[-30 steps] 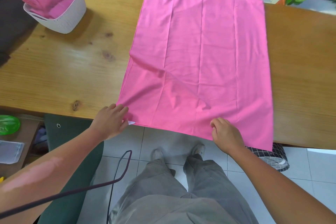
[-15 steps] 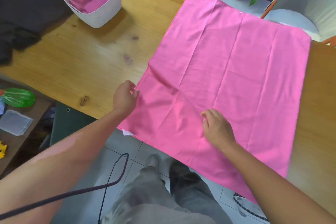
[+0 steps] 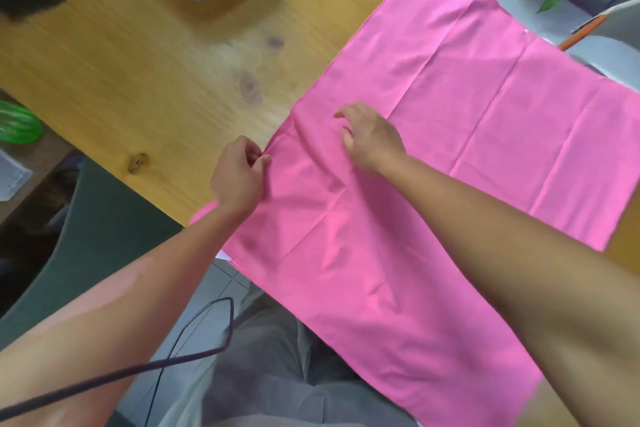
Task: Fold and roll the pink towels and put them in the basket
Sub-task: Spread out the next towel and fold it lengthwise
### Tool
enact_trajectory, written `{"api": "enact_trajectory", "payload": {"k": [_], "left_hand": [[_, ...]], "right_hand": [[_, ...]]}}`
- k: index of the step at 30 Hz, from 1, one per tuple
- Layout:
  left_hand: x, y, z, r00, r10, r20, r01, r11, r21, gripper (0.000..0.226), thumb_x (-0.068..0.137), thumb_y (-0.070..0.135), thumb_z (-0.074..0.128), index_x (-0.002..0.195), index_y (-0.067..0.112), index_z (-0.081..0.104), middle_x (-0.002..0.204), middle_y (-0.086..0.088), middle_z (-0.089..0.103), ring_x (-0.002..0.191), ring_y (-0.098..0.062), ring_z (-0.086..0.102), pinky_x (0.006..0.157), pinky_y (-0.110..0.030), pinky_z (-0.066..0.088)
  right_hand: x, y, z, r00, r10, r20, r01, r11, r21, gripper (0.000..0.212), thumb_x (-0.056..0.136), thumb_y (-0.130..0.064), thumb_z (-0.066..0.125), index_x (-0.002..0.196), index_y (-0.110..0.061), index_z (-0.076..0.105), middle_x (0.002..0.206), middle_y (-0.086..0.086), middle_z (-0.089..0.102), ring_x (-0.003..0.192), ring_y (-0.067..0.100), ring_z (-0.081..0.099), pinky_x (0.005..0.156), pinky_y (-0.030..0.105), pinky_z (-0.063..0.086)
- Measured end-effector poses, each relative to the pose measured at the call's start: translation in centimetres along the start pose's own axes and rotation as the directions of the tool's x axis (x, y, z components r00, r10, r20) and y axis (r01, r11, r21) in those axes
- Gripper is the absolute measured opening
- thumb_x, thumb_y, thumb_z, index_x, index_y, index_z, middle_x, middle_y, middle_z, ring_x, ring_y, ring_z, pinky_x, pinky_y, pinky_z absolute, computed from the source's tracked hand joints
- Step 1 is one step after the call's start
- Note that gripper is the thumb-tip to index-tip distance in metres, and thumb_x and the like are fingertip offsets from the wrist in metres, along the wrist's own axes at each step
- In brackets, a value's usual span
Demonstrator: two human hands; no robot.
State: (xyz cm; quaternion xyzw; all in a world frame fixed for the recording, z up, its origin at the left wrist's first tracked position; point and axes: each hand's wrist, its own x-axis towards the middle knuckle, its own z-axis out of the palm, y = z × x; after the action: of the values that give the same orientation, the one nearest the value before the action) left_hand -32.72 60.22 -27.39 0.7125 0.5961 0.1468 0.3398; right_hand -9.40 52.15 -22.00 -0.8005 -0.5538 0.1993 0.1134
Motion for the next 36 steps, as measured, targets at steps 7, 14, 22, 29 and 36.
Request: {"api": "enact_trajectory", "payload": {"k": [7, 14, 22, 29, 36], "left_hand": [[-0.7, -0.5, 0.3, 0.998, -0.030, -0.057, 0.026, 0.997, -0.074, 0.015, 0.091, 0.031, 0.065, 0.095, 0.032, 0.051, 0.091, 0.015, 0.062, 0.085, -0.006, 0.057, 0.065, -0.027, 0.035], [-0.6, -0.7, 0.4, 0.994, -0.049, -0.099, 0.046, 0.998, -0.034, 0.016, 0.092, 0.035, 0.063, 0.092, 0.034, 0.047, 0.092, 0.017, 0.060, 0.081, -0.004, 0.055, 0.064, -0.029, 0.037], [-0.7, -0.5, 0.8, 0.988, -0.032, -0.149, 0.035, 0.999, 0.018, 0.011, 0.098, 0.032, 0.055, 0.097, 0.033, 0.044, 0.100, 0.014, 0.058, 0.083, -0.009, 0.057, 0.064, -0.032, 0.042], [-0.7, -0.6, 1.6, 0.979, 0.051, -0.199, -0.028, 0.992, 0.119, 0.009, 0.100, 0.025, 0.053, 0.107, 0.023, 0.048, 0.108, 0.003, 0.053, 0.080, -0.015, 0.055, 0.055, -0.028, 0.033], [-3.3, 2.0, 3.6, 0.947, 0.306, -0.097, -0.270, 0.923, 0.275, 0.024, 0.091, 0.021, 0.055, 0.114, 0.014, 0.056, 0.110, -0.008, 0.055, 0.102, -0.028, 0.051, 0.092, -0.039, 0.035]], "right_hand": [[8.0, -1.6, 0.0, 0.965, -0.229, 0.129, 0.247, 0.958, -0.146, 0.033, 0.102, -0.015, 0.046, 0.133, -0.018, 0.055, 0.135, 0.004, 0.053, 0.124, 0.027, 0.049, 0.084, 0.042, 0.046], [10.8, -1.1, 0.3, 0.932, -0.323, 0.164, 0.351, 0.918, -0.186, 0.012, 0.096, -0.021, 0.058, 0.106, -0.016, 0.063, 0.110, 0.008, 0.056, 0.097, 0.029, 0.055, 0.068, 0.037, 0.044], [11.5, -0.9, 0.0, 0.923, -0.367, 0.115, 0.382, 0.907, -0.176, 0.004, 0.092, -0.018, 0.063, 0.091, -0.013, 0.063, 0.099, 0.006, 0.058, 0.084, 0.028, 0.057, 0.062, 0.031, 0.034], [10.9, -0.9, 0.5, 0.939, -0.345, 0.009, 0.337, 0.911, -0.239, 0.008, 0.093, -0.010, 0.056, 0.099, -0.011, 0.061, 0.101, 0.008, 0.058, 0.086, 0.030, 0.056, 0.060, 0.034, 0.032], [8.7, 4.0, -1.1, 0.969, 0.158, -0.190, -0.200, 0.953, -0.228, 0.035, 0.097, -0.030, 0.058, 0.126, -0.012, 0.053, 0.128, 0.010, 0.053, 0.120, 0.031, 0.048, 0.092, 0.045, 0.043]]}}
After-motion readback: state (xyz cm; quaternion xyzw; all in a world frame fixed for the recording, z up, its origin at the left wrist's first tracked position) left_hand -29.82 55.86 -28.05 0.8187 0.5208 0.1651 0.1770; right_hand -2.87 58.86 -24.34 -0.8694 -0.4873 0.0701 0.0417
